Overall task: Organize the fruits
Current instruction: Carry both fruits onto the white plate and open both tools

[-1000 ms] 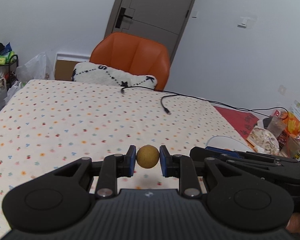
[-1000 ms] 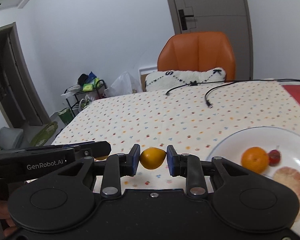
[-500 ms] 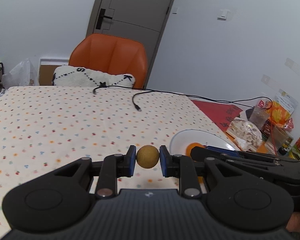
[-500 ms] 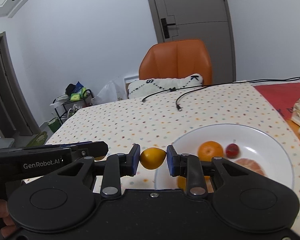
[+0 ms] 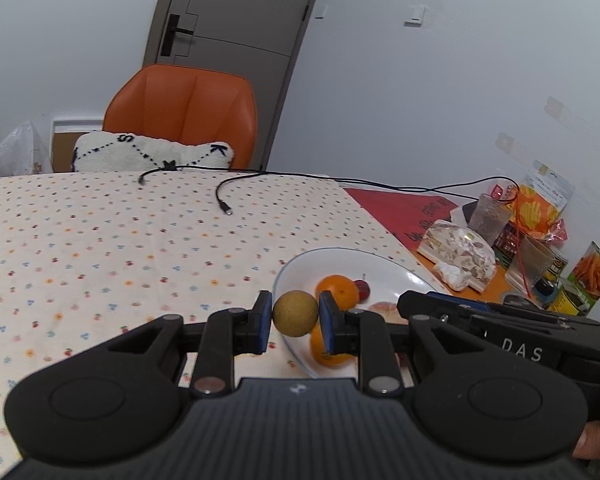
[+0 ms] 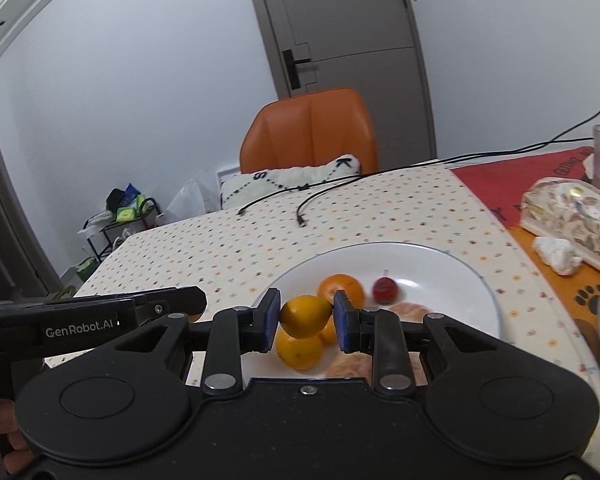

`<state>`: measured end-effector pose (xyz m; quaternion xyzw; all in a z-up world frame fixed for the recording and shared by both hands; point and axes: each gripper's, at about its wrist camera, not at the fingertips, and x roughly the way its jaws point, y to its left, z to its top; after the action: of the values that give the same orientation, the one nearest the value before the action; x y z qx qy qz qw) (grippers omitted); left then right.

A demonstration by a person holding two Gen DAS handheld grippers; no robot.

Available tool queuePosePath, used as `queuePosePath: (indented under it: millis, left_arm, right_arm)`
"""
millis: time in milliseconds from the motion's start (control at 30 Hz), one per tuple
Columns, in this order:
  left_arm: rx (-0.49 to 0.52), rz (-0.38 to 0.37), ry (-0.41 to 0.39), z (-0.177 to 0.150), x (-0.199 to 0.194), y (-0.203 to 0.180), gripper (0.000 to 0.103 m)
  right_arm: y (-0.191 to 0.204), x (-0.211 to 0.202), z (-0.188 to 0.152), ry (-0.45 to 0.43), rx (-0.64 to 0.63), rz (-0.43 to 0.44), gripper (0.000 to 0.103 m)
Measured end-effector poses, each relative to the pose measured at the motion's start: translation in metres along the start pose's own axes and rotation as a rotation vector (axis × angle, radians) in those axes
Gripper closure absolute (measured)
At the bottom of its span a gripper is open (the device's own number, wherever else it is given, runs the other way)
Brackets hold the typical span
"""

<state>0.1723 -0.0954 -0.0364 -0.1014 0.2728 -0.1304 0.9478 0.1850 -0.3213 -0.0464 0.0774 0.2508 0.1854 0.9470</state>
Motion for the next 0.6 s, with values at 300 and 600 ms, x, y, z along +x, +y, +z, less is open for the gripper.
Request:
queuePosePath:
  millis: [300, 600]
  left_arm:
    - [0.022, -0.032, 0.025, -0.005, 0.011, -0.021, 0.080]
    - [0.034, -0.050, 0.053, -0.010, 0.019, -0.032, 0.079]
  right_arm:
    - [-0.024, -0.010, -0.004, -0.012, 0.032, -0.030, 0.076]
    - [-0.039, -0.011, -0.007, -0.017, 0.060, -0.044, 0.076]
